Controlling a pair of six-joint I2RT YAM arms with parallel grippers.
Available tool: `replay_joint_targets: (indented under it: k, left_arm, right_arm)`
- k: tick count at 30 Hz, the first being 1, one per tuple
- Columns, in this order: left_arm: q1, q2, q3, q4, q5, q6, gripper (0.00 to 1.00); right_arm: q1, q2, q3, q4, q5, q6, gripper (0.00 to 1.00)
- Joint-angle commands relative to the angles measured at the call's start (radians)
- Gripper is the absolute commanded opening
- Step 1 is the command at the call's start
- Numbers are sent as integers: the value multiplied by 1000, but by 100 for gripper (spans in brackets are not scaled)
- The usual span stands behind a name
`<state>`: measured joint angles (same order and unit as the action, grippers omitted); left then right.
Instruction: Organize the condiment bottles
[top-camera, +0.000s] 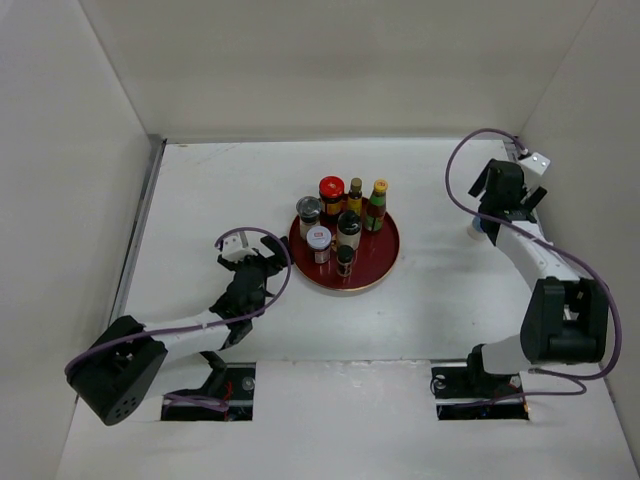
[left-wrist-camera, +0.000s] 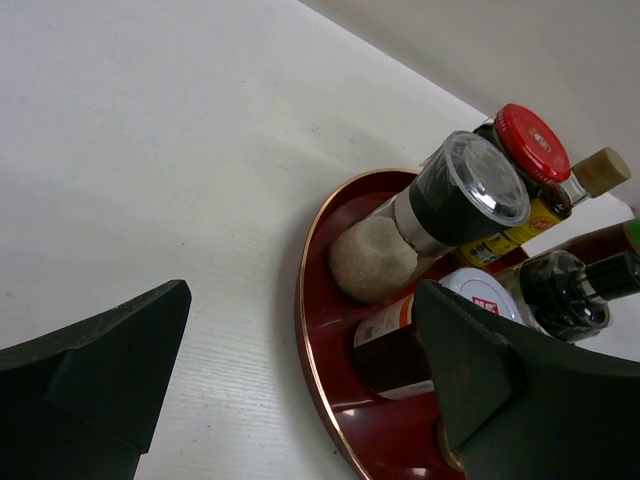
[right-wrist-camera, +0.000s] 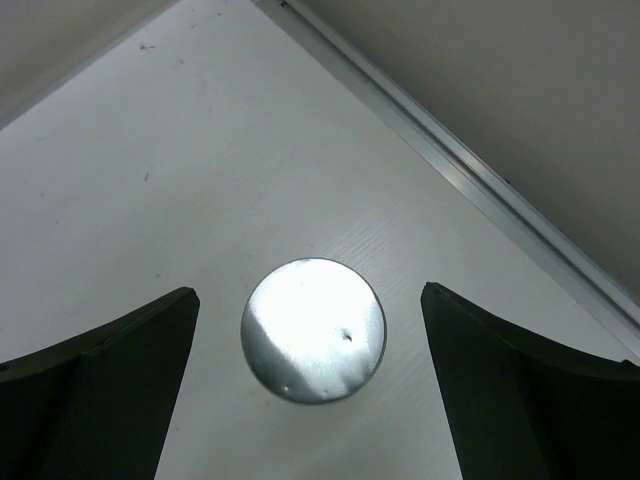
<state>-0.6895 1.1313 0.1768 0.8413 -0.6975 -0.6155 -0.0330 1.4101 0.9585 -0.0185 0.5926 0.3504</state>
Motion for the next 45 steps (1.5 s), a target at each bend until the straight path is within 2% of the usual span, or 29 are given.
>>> replay_joint_targets:
  k: [1, 4, 7, 9, 12, 16, 21, 25, 28, 33, 38, 45]
  left_arm:
    - [0, 2, 23, 41, 18, -16, 98]
    - [8, 11, 21, 44, 15, -16, 98]
    - [6, 15, 24, 39, 18, -20, 98]
    - [8, 5, 21, 41, 18, -20, 98]
    - [12, 7, 18, 41, 15, -20, 98]
    - [9, -5, 16, 41, 15, -20, 98]
    - [9, 10, 26, 39, 18, -20, 98]
    - [21, 19, 27, 39, 7, -20, 100]
    - [37, 30, 38, 36, 18, -20, 100]
    - [77, -4, 29, 19, 4, -20, 100]
    - [100, -27, 39, -39, -2, -18, 100]
    - [112, -8, 70, -120, 7, -16, 100]
  right_arm:
    - [-23, 32, 54, 11, -48, 1, 100]
    - [-32, 76, 65, 6, -69, 2, 100]
    - [-32, 133, 77, 14, -100, 15, 93]
    - [-29, 158, 72, 17, -111, 24, 84]
    - [-29, 156, 68, 26, -103, 44, 65]
    - [23, 64, 46, 26, -18, 30, 51]
    - [153, -120, -10, 26, 41, 10, 50]
    - [311, -246, -92, 28, 23, 24, 50]
    - [460, -278, -127, 51, 13, 48, 51]
    - [652, -209, -107, 118, 4, 52, 51]
    - [718, -79, -99, 244, -25, 48, 51]
    - [776, 67, -92, 273, 27, 33, 56]
